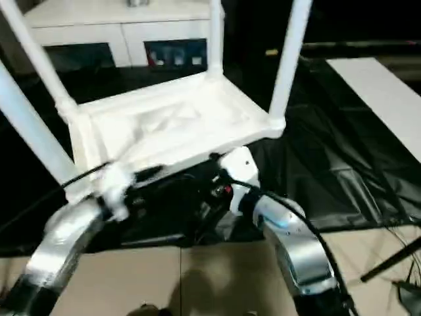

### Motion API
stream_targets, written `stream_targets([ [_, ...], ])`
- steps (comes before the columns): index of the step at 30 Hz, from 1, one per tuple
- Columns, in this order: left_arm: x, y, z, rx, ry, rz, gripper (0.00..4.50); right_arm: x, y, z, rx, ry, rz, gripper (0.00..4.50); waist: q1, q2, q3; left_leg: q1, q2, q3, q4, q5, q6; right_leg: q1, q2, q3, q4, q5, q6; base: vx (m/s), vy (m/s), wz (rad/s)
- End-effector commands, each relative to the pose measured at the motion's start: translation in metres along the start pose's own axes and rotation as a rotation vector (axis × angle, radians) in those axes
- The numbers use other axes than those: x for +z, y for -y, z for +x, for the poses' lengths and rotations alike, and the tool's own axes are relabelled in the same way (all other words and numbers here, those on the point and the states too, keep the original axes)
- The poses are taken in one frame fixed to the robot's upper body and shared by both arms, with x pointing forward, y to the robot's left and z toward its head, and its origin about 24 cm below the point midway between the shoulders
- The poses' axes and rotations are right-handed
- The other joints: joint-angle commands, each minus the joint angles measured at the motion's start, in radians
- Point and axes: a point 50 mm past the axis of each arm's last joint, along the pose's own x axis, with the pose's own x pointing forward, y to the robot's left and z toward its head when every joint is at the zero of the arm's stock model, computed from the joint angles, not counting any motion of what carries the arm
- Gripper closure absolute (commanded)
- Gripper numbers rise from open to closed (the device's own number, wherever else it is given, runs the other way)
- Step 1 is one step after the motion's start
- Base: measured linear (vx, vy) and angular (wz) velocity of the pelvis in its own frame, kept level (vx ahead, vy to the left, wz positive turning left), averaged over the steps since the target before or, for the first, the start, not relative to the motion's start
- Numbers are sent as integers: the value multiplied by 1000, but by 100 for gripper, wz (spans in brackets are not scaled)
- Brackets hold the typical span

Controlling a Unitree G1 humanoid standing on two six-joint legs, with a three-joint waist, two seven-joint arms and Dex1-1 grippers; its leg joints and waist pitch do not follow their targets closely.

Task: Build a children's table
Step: Rotate table base

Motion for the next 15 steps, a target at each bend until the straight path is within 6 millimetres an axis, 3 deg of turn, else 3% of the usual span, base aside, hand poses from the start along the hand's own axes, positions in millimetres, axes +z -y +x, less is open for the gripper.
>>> stream_targets([
  [1,15,-5,-12,99,106,61,196,4,0,-2,-24,37,8,71,-12,7,-54,32,41,-28,-92,-558,-51,16,-41,24,-103,-490,-118,0,0,0],
  [3,18,-2,-32,192,151,105,181,0,-2,-3,-24,29,14,71,-23,6,-47,36,40,-30,-91,-600,-56,8,-42,22,-114,-587,-83,0,0,0],
  [4,19,0,-43,249,165,146,174,-1,-4,-3,-24,26,18,71,-23,6,-47,36,40,-30,-91,-600,-56,8,-42,22,-114,-587,-83,0,0,0],
  [5,20,5,-62,349,168,201,161,-3,-6,-3,-28,27,30,71,-35,7,-44,37,37,-33,-87,-621,-58,3,-39,18,-124,-655,-53,0,0,0],
  [7,20,7,-67,384,159,209,154,-3,-6,-3,-29,28,35,71,-46,9,-39,32,34,-38,-91,-640,-63,4,-37,11,-127,-702,-26,0,0,0],
  [9,24,5,-78,517,153,239,131,-3,-7,-3,-30,28,37,71,-58,13,-35,57,30,-41,-78,-697,-67,-14,-31,-2,-149,-750,-13,0,0,0],
  [10,26,4,-83,596,155,245,131,-3,-7,-3,-29,29,37,71,-62,11,-32,60,30,-43,-78,-714,-65,-15,-28,-9,-154,-757,-9,-54,19,-2],
  [11,27,2,-88,669,153,247,125,-2,-8,-3,-25,29,37,71,-70,15,-31,53,32,-51,-86,-738,-68,1,-25,-21,-148,-729,-9,0,0,0],
  [12,28,1,-92,748,149,249,119,-2,-8,-3,-16,29,35,71,-75,26,-26,52,40,-60,-105,-806,-76,13,-15,-36,-144,-678,-13,0,0,0],
  [13,27,1,-93,771,146,243,107,-2,-9,-2,-7,28,33,71,-79,28,-24,48,44,-66,-118,-847,-79,23,-11,-44,-136,-640,-18,0,0,0],
  [14,26,1,-95,802,138,232,93,-3,-9,-2,4,24,29,71,-78,33,-20,29,58,-71,-151,-920,-89,51,-5,-44,-93,-546,-37,0,0,0],
  [15,26,1,-95,802,138,232,90,-3,-9,-2,4,24,29,71,-66,35,-18,11,68,-55,-186,-964,-97,68,1,-33,-35,-482,-57,0,0,0],
])
